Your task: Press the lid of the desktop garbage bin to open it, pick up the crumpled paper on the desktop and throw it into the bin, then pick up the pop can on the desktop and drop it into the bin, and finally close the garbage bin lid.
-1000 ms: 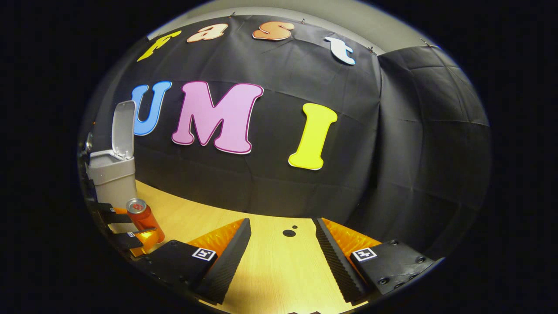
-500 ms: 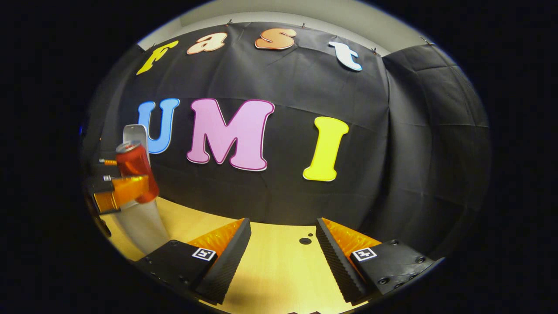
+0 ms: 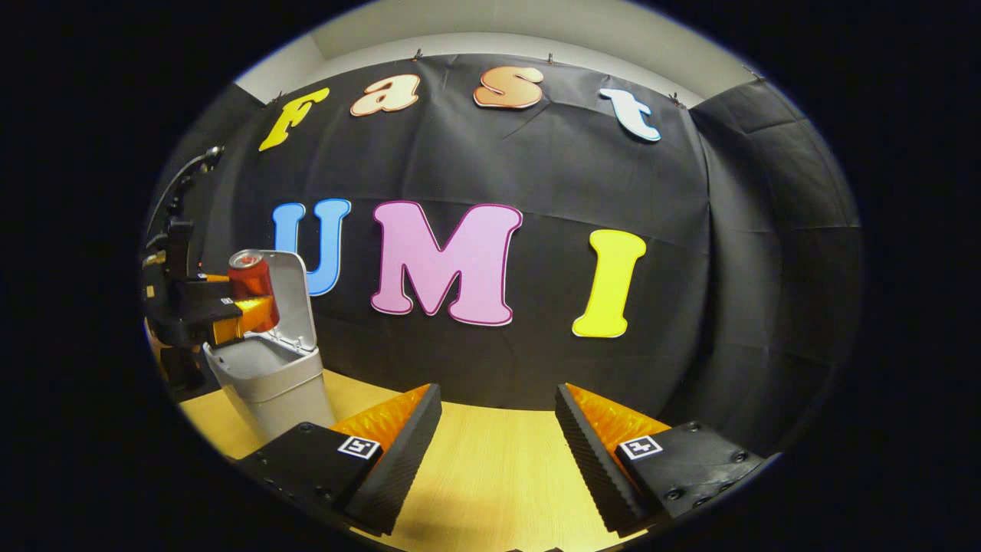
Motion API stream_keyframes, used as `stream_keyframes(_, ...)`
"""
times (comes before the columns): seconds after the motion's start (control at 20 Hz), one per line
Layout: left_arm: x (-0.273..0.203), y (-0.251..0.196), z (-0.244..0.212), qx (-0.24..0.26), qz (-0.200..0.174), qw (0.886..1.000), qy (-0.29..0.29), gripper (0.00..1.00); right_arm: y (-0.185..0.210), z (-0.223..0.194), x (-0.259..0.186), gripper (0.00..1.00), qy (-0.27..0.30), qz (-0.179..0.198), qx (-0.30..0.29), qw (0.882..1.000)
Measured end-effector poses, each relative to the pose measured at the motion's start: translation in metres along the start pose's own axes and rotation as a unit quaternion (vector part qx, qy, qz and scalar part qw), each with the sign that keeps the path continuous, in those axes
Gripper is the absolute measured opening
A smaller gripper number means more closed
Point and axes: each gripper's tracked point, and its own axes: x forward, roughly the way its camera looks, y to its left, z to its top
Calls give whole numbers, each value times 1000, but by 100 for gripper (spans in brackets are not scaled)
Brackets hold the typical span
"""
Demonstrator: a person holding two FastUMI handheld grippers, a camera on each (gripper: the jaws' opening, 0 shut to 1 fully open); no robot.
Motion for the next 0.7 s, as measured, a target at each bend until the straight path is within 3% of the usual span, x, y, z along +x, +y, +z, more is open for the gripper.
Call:
stream_keyframes(0.3,11,40,-44,-13,20,999,36,89,4,-2,2,96,7,9,2,1000)
stream_keyframes(0.7,18,39,-79,-31,10,996,78,90,2,-1,3,96,13,-3,11,1000)
